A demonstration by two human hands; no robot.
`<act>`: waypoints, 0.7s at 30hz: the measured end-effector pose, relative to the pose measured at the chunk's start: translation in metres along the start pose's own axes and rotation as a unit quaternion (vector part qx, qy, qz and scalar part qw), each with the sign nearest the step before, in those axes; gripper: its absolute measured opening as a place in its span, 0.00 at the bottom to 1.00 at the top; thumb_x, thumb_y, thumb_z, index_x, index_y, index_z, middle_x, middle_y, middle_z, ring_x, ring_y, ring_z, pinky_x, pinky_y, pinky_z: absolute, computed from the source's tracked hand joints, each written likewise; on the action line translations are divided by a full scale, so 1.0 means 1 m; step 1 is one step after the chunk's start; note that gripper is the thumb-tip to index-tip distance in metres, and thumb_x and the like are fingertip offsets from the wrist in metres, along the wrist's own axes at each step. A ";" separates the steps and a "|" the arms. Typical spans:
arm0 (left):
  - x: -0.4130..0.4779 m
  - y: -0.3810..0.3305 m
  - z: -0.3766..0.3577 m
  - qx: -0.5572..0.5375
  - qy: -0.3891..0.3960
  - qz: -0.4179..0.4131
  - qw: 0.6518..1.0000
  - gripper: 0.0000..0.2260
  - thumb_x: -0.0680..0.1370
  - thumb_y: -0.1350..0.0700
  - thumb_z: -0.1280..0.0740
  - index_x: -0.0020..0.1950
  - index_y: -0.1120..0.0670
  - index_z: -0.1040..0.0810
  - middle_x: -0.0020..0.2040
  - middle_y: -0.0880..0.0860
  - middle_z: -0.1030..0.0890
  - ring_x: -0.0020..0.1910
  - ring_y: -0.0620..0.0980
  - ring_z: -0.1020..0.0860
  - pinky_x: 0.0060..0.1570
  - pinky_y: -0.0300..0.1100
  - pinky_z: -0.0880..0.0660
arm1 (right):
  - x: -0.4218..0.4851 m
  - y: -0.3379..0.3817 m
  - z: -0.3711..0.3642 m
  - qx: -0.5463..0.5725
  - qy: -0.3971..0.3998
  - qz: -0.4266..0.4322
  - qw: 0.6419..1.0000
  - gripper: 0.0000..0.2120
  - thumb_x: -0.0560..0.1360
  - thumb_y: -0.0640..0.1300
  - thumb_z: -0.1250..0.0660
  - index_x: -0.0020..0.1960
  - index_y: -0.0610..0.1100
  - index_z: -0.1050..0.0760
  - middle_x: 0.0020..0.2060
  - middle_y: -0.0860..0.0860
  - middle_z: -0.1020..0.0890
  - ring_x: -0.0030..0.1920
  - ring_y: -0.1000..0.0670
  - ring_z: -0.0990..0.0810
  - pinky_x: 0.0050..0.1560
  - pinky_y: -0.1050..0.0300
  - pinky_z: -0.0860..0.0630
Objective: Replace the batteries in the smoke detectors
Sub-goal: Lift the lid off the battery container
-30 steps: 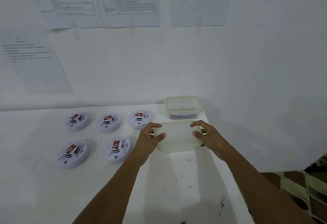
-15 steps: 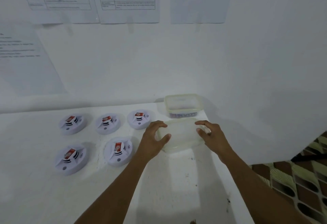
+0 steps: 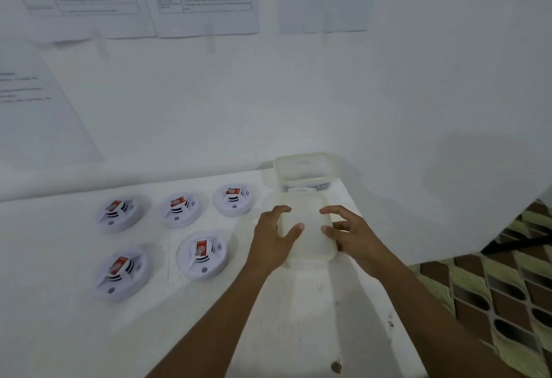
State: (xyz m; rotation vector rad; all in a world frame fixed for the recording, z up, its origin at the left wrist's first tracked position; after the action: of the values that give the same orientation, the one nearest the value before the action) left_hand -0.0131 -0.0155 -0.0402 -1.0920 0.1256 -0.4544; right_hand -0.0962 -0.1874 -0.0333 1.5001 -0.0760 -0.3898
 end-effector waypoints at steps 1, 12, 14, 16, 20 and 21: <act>0.001 0.000 -0.001 -0.009 0.004 0.010 1.000 0.16 0.75 0.45 0.30 0.61 0.44 0.27 0.60 0.46 0.25 0.54 0.45 0.26 0.51 0.35 0.32 | 0.000 0.000 0.000 0.013 0.017 -0.008 1.000 0.11 0.78 0.40 0.31 0.57 0.53 0.22 0.50 0.37 0.19 0.50 0.40 0.17 0.51 0.42 0.18; 0.001 0.000 0.000 -0.093 0.033 0.056 0.993 0.15 0.74 0.46 0.28 0.58 0.44 0.26 0.57 0.48 0.23 0.49 0.45 0.22 0.45 0.38 0.23 | 0.005 -0.006 0.007 -0.102 -0.014 0.049 0.994 0.17 0.75 0.48 0.28 0.59 0.63 0.27 0.59 0.49 0.28 0.53 0.44 0.21 0.46 0.51 0.17; 0.001 -0.001 0.000 -0.120 0.040 0.064 0.990 0.15 0.74 0.47 0.27 0.57 0.43 0.26 0.56 0.48 0.22 0.50 0.48 0.21 0.46 0.40 0.21 | 0.009 -0.006 0.011 -0.112 -0.009 0.047 0.993 0.21 0.73 0.50 0.26 0.61 0.65 0.28 0.62 0.52 0.28 0.56 0.47 0.22 0.49 0.53 0.19; 0.001 -0.002 0.000 -0.142 0.056 0.064 0.986 0.14 0.73 0.48 0.27 0.57 0.43 0.25 0.57 0.49 0.22 0.51 0.50 0.21 0.46 0.41 0.20 | 0.017 0.000 0.011 -0.120 0.001 0.043 0.992 0.23 0.72 0.51 0.26 0.63 0.64 0.28 0.64 0.54 0.29 0.60 0.49 0.25 0.55 0.51 0.21; 0.003 -0.003 0.002 -0.176 0.088 0.081 0.977 0.16 0.72 0.50 0.25 0.56 0.43 0.26 0.56 0.54 0.21 0.53 0.55 0.21 0.49 0.46 0.19 | 0.035 0.017 0.008 -0.110 0.036 0.057 0.992 0.25 0.71 0.49 0.24 0.65 0.60 0.27 0.64 0.56 0.25 0.64 0.51 0.27 0.62 0.52 0.25; 0.003 -0.002 0.002 -0.184 0.094 0.089 0.974 0.17 0.72 0.50 0.25 0.56 0.44 0.27 0.55 0.55 0.20 0.54 0.56 0.21 0.50 0.50 0.19 | 0.038 0.020 0.006 -0.109 0.050 0.061 0.991 0.24 0.71 0.47 0.24 0.65 0.59 0.27 0.63 0.56 0.25 0.64 0.51 0.27 0.60 0.54 0.25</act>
State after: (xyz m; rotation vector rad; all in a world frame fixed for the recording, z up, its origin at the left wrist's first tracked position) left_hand -0.0106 -0.0155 -0.0375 -1.3851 0.4867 -0.3808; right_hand -0.0589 -0.2042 -0.0208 1.2899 -0.0440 -0.2167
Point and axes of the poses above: each hand's wrist, its own x-axis towards the middle knuckle, its own z-axis out of the back of the hand, y = z × x, the point moved 4 cm from there along x, towards the middle knuckle
